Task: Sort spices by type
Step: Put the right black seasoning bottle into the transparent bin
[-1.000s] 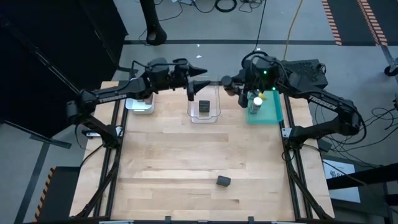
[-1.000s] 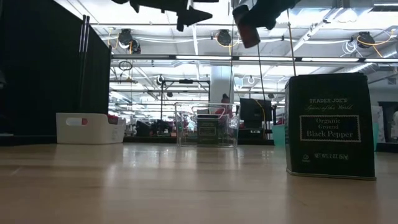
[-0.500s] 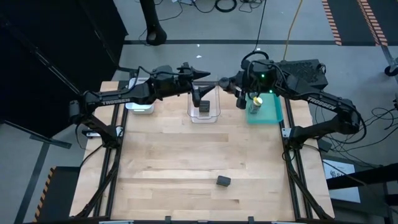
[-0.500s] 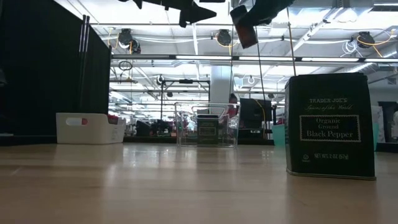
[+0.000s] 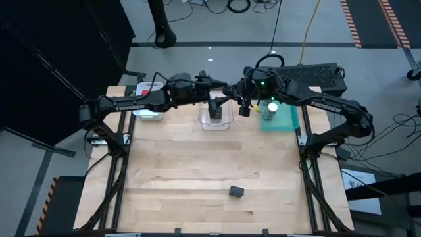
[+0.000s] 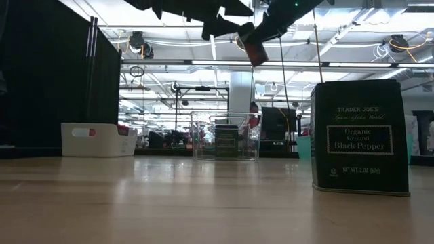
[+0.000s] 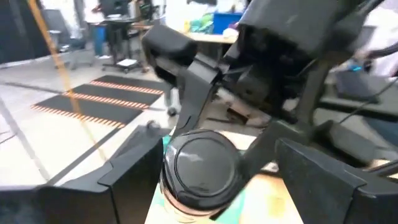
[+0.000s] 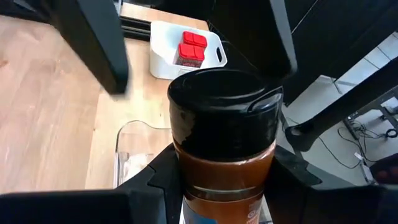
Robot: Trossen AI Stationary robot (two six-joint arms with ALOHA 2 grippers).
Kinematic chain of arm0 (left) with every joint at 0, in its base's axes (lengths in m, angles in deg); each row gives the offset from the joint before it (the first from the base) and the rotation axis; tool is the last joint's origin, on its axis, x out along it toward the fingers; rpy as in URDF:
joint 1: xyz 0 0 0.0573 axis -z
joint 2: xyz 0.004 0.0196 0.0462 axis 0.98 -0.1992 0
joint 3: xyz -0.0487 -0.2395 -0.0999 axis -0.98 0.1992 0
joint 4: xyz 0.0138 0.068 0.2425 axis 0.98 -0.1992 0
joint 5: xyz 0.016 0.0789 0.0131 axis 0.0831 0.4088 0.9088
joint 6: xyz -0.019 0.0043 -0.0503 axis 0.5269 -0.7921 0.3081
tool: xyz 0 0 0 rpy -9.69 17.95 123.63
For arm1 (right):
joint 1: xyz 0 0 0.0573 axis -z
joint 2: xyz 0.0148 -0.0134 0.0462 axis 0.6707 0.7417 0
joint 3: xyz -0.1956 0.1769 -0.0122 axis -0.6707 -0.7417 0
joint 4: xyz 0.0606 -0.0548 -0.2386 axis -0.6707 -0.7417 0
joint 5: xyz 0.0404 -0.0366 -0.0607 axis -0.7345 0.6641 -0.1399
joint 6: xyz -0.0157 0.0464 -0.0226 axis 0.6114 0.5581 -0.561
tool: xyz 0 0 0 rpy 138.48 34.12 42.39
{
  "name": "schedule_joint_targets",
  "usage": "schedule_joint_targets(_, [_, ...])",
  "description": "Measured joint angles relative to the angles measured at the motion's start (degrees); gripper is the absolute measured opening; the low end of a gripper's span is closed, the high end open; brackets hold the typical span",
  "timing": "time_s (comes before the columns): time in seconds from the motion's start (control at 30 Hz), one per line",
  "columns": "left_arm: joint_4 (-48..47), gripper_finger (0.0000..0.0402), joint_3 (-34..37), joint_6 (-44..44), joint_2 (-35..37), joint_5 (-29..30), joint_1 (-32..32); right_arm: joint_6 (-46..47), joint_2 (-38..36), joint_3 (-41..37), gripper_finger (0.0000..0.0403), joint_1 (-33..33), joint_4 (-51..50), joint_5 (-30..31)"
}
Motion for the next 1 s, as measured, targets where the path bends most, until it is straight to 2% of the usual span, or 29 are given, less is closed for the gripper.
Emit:
schedule_joint_targets(0.13, [-1.1,0.0313,0.1,-0.2,-0.5,4.8,0.2,0.5,0.4,0.0,0.0153,-0.4,0.4,-0.3])
schedule_joint_targets(0.43, [-2.1,0.0313,0.0,-0.2,-0.5,1.7,0.1,1.3,0.4,0.0,0.0153,-0.4,1.1,-0.2])
schedule_joint_targets(0.9, [0.1,0.0313,0.0,0.3,-1.2,1.9,0.2,1.5,0.4,0.0,0.0153,-0.4,1.4,-0.2])
schedule_joint_targets(1.0, [0.3,0.0301,0.0,0.3,-1.2,2.1,0.2,1.5,0.4,0.0,0.0153,-0.4,1.4,-0.2])
